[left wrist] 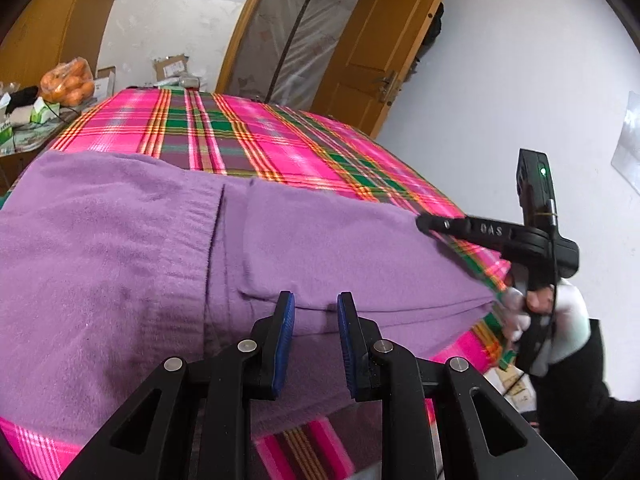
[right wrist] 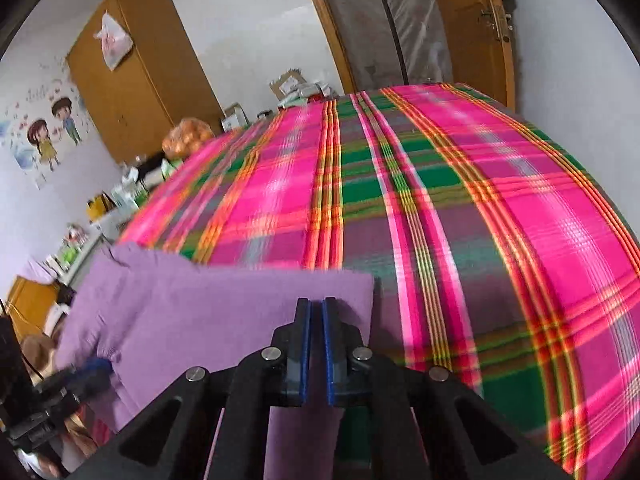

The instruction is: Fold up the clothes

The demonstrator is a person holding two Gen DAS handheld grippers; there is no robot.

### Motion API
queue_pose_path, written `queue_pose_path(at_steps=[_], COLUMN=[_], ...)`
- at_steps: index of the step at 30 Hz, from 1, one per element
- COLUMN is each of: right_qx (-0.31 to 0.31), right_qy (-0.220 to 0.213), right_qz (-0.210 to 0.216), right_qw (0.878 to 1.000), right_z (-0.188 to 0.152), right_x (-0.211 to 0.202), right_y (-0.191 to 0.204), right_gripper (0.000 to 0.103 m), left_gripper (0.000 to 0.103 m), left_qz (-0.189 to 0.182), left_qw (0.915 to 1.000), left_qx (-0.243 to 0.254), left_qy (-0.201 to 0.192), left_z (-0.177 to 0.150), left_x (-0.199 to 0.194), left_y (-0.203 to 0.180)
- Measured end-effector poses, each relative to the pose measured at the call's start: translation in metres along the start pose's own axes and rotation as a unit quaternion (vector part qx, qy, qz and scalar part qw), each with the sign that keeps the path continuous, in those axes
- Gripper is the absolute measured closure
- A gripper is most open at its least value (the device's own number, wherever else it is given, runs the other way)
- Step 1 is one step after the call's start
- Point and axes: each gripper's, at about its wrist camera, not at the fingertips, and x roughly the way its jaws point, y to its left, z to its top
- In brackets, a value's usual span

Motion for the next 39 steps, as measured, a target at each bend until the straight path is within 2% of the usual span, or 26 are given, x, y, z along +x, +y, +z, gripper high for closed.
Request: queue_pose_path(at_steps=[2,5,9,11,13,20,23,25,30,33,39], right_qx=[-0.006,-0.008,0.020,0.046,0.047,0.041,0.007,-0.015,-0.075,-0.068,-0.069], right_qy=[-0.019,-0.015,0.025,0.039,0.042,0.035,0.017,0.012,0.005,0.054,0.040], right_qz=[0.004,0.010,0.017,0.035,0.036,0.029,0.006,0.021,0.023,0.002,0.007], right_qw=[1.000,1.000,0.999,0.998,0.997,0.998,1.000,1.000,0.997,0.996,0.997], right_z=[0.007,0.019,0.017,0.011,0.011,0.010,0.008,0.007,0.010,0.009,0.005], right_x=[-0.006,0.004,0.026,0.032,0.034,0.024,0.010,0.003,0.004,0.039,0.034], right_y=[0.001,-0.001,-0.016,-0.028,-0.031,-0.030,-0.005,0.018,0.074,0.080,0.088], right_gripper=[0.096,0.096,0.096,0.099,0.099,0.099,0.094,0.094,0.093,0.089,0.089], left_gripper=[0.080,0.080,0.080,0.080,0.081,0.081,0.081,0.081,0.081,0.081,0.080], left_qz=[-0.004,0.005,0.037,0.046,0.043,0.040,0.036,0.031,0.018,0.012,0.002], left_qw=[1.0000,0.9998,0.9993,0.9986,0.9978,0.9989,0.9992,0.9994,0.9997,0.9998,0.9998], left_qx=[0.003,0.004,0.001,-0.017,-0.035,-0.021,-0.015,-0.014,-0.014,-0.014,-0.013], left_qy=[-0.008,-0.016,-0.006,0.020,0.035,0.013,0.003,0.000,-0.004,-0.006,-0.018], left_z=[0.008,0.031,0.046,0.043,0.036,0.026,0.018,0.014,0.009,0.008,0.007], left_x=[-0.003,0.006,0.029,0.043,0.052,0.039,0.030,0.026,0.020,0.017,0.005], left_y=[-0.004,-0.009,-0.008,0.001,0.008,0.002,-0.001,-0.003,-0.003,-0.001,0.005])
